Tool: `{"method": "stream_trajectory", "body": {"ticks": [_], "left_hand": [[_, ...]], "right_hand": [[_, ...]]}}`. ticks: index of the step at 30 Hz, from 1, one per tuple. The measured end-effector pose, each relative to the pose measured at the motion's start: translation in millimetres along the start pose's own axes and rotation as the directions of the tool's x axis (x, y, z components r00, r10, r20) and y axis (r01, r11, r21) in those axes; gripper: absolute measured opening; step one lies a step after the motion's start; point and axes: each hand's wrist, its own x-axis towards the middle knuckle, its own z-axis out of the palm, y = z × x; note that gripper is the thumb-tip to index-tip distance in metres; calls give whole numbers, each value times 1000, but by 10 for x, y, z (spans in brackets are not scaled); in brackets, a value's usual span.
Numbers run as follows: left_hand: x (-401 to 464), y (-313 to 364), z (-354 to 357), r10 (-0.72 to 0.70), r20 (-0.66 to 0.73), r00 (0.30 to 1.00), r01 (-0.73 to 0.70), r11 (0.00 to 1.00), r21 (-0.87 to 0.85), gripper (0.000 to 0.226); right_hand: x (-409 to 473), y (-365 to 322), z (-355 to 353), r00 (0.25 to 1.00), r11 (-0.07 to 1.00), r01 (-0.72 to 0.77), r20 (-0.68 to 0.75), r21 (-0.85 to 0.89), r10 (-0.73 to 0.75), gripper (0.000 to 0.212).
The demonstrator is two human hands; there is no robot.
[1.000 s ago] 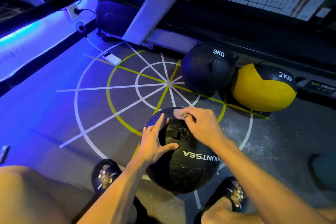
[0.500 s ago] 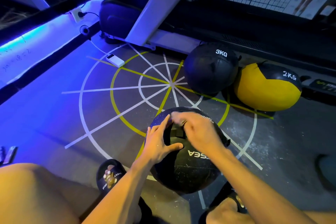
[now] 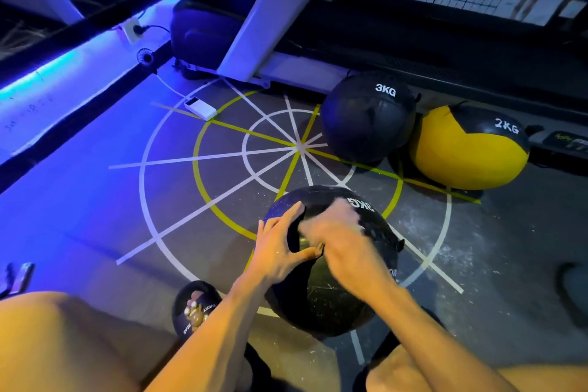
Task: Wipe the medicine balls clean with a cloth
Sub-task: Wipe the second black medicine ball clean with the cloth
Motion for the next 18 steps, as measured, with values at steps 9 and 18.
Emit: {"method": "stream_trajectory", "body": {"ticks": [9,18], "left_hand": [[26,-19,-16,-25,13,1000,25,1000,5,94],[130,168,-51,-38,45,998,25,967,253,84]], "right_hand": [[-69,556,-370,989,988,-121,-70,93,128,41],[-242,-350,-69,946,945,319,-33,-71,-322,31]]}}
